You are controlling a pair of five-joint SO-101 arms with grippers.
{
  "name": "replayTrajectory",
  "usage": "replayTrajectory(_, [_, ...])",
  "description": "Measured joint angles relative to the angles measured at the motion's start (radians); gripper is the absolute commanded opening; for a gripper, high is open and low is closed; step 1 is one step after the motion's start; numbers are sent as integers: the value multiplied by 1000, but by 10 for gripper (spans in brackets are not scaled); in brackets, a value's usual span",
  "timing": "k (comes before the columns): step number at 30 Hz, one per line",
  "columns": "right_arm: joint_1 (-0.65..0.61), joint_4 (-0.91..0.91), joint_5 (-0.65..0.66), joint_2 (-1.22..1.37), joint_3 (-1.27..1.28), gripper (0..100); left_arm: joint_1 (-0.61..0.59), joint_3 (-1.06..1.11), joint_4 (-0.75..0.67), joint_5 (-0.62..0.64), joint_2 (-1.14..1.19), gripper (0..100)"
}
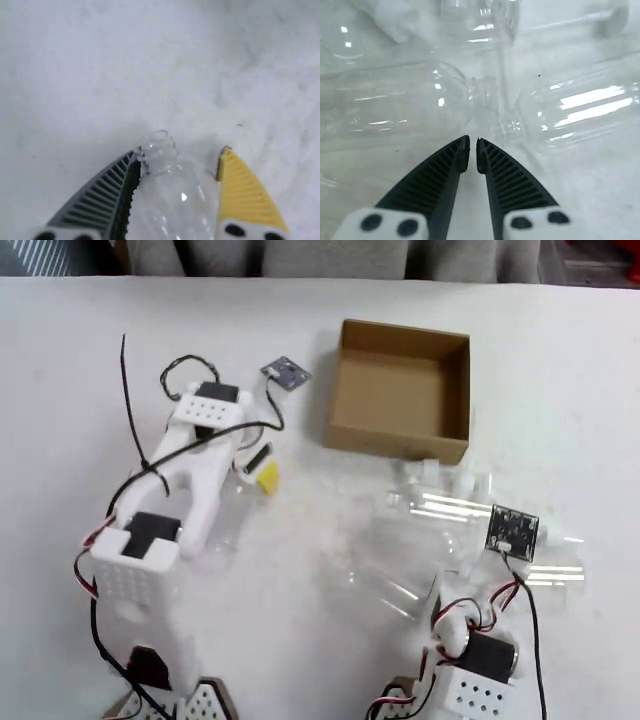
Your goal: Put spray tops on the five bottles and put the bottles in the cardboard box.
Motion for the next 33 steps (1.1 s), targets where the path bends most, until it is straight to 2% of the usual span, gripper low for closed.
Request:
replayTrajectory(6, [0, 0, 0, 0, 0, 18, 2, 0, 0, -5, 0, 363])
replayTrajectory(19, [0, 0, 0, 0, 0, 18, -2, 0, 54, 25, -68, 369])
replayTrajectory(23, [0, 0, 0, 0, 0, 18, -31, 0, 75, 26, -80, 419])
replayTrajectory(33, [0, 0, 0, 0, 0, 18, -32, 9, 106, 26, -80, 415])
